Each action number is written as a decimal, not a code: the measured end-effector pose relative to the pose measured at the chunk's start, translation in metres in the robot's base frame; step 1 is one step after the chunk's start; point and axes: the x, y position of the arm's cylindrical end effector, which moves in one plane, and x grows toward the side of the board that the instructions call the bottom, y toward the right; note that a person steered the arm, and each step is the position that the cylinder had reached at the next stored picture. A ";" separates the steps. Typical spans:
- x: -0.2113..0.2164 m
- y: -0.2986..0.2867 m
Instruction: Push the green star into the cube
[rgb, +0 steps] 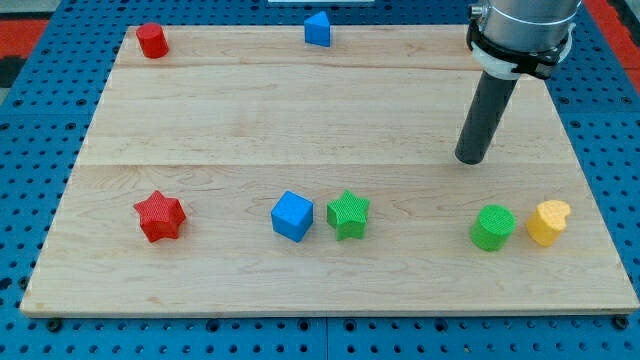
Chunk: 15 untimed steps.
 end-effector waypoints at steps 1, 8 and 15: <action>0.000 0.000; -0.010 -0.001; 0.033 -0.153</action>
